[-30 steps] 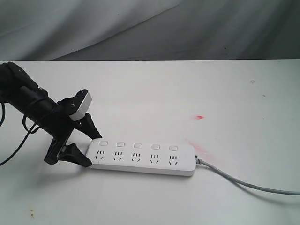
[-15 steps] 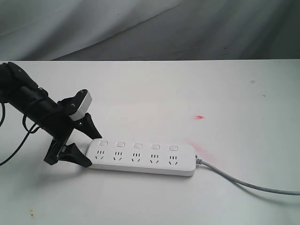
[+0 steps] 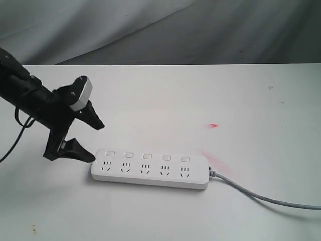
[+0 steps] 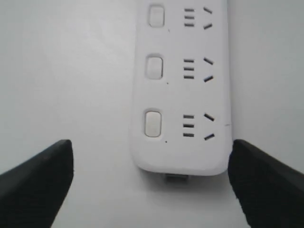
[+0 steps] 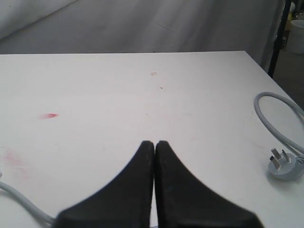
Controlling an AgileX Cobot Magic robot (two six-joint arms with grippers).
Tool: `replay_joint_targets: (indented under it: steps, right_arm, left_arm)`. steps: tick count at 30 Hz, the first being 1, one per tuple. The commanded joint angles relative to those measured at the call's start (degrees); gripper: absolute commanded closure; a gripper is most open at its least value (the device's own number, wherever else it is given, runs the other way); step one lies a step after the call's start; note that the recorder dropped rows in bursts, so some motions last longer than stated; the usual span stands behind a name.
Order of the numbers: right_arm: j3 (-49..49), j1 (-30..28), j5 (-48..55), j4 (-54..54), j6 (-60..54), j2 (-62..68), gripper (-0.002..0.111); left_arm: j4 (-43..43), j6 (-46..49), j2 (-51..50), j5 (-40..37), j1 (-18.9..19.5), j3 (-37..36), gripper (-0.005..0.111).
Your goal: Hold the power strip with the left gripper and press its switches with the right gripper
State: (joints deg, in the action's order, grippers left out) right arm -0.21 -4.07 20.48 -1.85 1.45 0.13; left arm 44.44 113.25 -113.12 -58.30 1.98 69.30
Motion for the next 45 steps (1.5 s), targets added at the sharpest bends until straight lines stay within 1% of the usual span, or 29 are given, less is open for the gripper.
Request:
replay_joint_targets:
  steps: [1,4,7,9,10,13,15,17,19,21,22,23,26,28,31,32,37,39,41,45]
  right_arm:
    - [0.21,-0.43,-0.92,0.29,0.14,-0.13,0.108]
    - [0.21,-0.43,-0.92,0.29,0.14,-0.13,0.108]
    - [0.21,-0.43,-0.92,0.29,0.14,-0.13,0.108]
    - [0.21,-0.43,-0.92,0.29,0.14,-0.13,0.108]
    - [0.21,-0.43,-0.92,0.29,0.14,-0.13,0.108]
    - [0.21,-0.43,-0.92,0.29,0.14,-0.13,0.108]
    - [0.21,-0.43,-0.92,0.29,0.14,-0.13,0.108]
    - [0.21,-0.43,-0.92,0.29,0.14,-0.13,0.108]
    - [0.21,-0.43,-0.92,0.29,0.14,-0.13,0.108]
    - [0.21,-0.43,-0.92,0.29,0.14,-0.13,0.108]
    - [0.21,-0.43,-0.92,0.29,0.14,-0.13,0.108]
    - [0.21,-0.43,-0.92,0.29,0.14,-0.13,0.108]
    - [0.21,-0.43,-0.92,0.29,0.14,-0.13,0.108]
    - [0.21,-0.43,-0.92,0.29,0.14,-0.13,0.108]
    - [0.21,-0.43,-0.92,0.29,0.14,-0.13,0.108]
    - [0.21,-0.43,-0.92,0.29,0.14,-0.13,0.108]
    - [0.21,-0.43,-0.92,0.29,0.14,-0.13,0.108]
    - [0.21,-0.43,-0.92,0.29,0.14,-0.13,0.108]
    - [0.21,-0.43,-0.92,0.29,0.14,-0.13,0.108]
    - [0.21,-0.43,-0.92,0.29,0.14,-0.13,0.108]
  left_arm:
    - [0.28,-9.42,9.23,-0.15,-0.19,0.39,0.03]
    - [0.28,-17.37,14.57,-0.15,-0.19,0.39,0.051]
    - [0.28,-22.4,19.83,-0.36,-0.19,0.39,0.081]
    - [0.53,-27.01,23.54,-0.36,-0.19,0.39,0.105]
    - [0.7,-29.52,24.99,0.17,-0.19,0.39,0.106]
    - [0.81,-47.99,30.51,5.6,-0.05,0.39,0.107]
    - [1.64,-57.12,34.0,8.84,0.91,0.39,0.107]
    - [4.76,-68.22,36.74,12.96,2.3,0.39,0.107]
    - [6.35,-84.26,39.65,15.12,4.46,0.39,0.107]
    - [6.35,-97.49,42.04,16.35,6.68,0.39,0.107]
    - [6.35,-102.14,43.21,16.53,7.89,0.39,0.107]
    - [6.35,-104.7,44.26,16.53,8.84,0.39,0.107]
    - [6.45,-107.38,46.72,17.62,12.04,0.39,0.107]
    - [5.71,-106.73,48.25,19.63,13.38,0.39,0.107]
    - [-1.43,-105.56,50.73,23.33,14.79,0.39,0.107]
    - [-3.84,-105.02,51.6,25.01,14.79,0.39,0.107]
    - [-21.16,-103.78,55.92,36.61,14.79,0.39,0.107]
    - [-25.77,-103.78,57.45,39.08,14.79,0.39,0.107]
    - [-27.7,-103.67,59.18,39.11,14.62,0.39,0.107]
    - [-27.7,-104.32,62.4,37.08,14.47,0.28,0.107]
